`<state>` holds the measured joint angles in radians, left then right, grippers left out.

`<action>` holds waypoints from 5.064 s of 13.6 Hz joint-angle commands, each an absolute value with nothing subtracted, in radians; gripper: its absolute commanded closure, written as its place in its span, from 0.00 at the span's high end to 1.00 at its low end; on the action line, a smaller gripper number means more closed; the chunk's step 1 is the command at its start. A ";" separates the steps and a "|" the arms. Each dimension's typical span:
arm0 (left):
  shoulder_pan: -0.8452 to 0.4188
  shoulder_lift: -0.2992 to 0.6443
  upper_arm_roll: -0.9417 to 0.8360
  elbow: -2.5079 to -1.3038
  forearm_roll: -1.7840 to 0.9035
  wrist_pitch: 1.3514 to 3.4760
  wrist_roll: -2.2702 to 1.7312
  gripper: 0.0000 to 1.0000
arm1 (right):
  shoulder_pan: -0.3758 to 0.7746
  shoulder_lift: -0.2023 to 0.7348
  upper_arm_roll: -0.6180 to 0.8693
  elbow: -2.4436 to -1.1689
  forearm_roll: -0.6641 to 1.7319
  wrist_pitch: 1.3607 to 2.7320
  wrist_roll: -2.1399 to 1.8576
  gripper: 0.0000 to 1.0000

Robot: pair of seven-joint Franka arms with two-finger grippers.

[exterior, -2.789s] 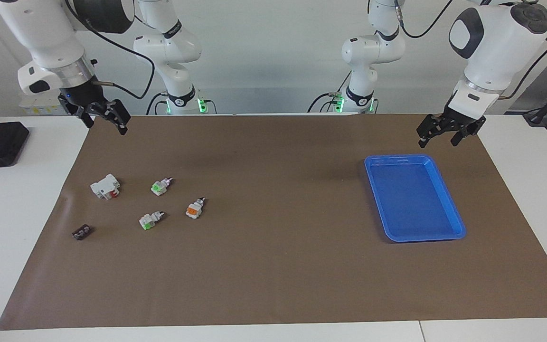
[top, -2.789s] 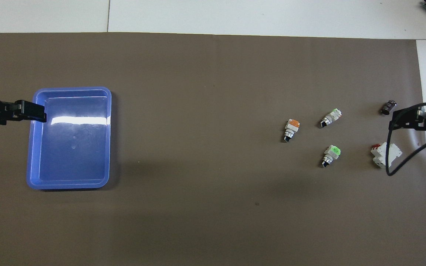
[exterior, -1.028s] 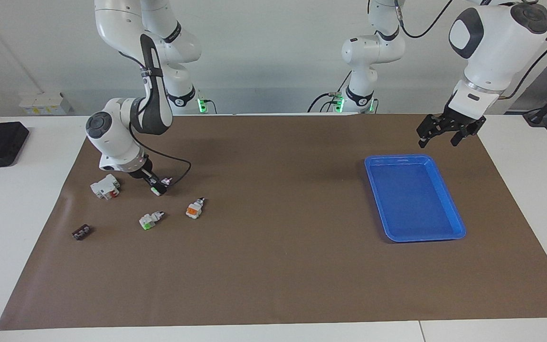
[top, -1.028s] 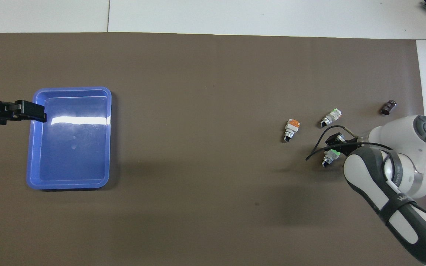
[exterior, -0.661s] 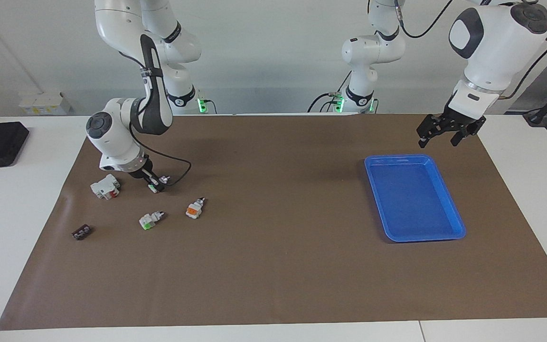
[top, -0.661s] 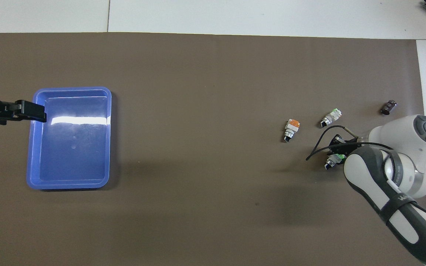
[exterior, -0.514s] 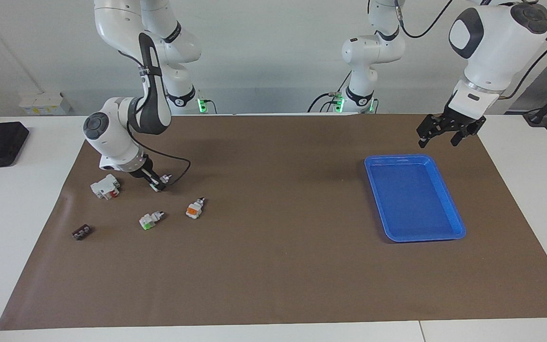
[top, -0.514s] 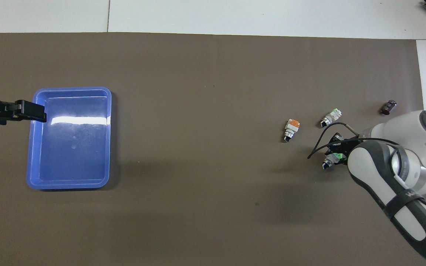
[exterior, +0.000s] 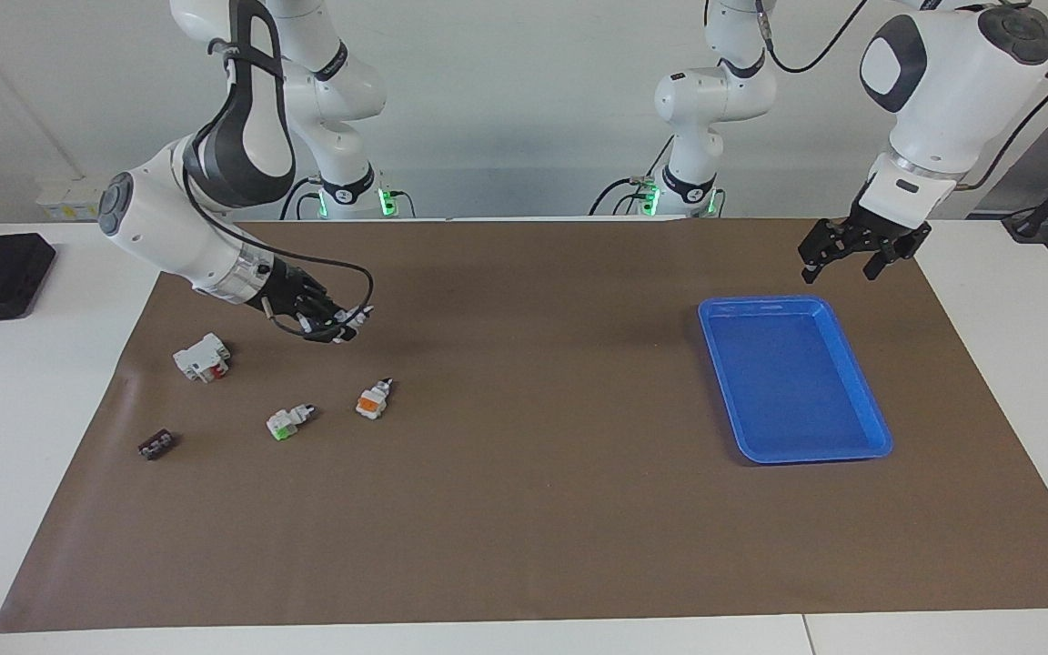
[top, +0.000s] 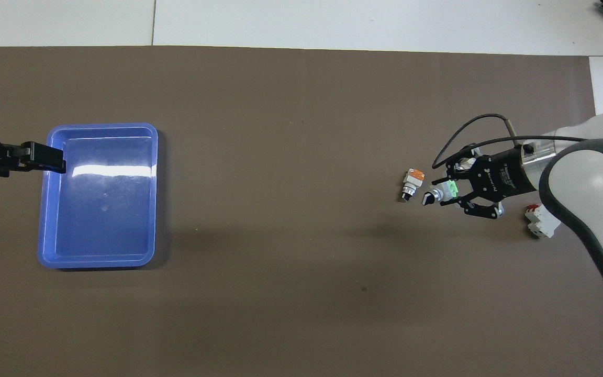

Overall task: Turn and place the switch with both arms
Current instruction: 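Lift the switch and carry it toward the tray with the right gripper, then extend the left gripper toward the switch held by the right gripper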

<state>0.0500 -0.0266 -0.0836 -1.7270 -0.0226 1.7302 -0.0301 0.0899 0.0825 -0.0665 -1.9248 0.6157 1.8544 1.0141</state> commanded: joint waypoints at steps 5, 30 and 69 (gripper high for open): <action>0.060 -0.049 -0.089 -1.747 -0.008 1.727 -0.038 1.00 | 0.276 0.084 0.054 -1.809 0.926 2.102 1.448 0.00; 0.091 -0.060 -0.083 -1.717 -0.606 1.700 0.035 0.90 | 0.657 0.137 0.069 -1.796 1.213 2.632 1.494 0.00; 0.015 -0.153 -0.218 -1.824 -0.669 1.818 0.629 0.48 | 0.647 0.138 0.068 -1.801 1.209 2.632 1.471 0.00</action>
<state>0.0409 -0.1001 -0.2230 -1.7469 -0.6889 1.7576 0.6091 0.6504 0.1366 0.0607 -1.8022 1.1953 2.6132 1.5060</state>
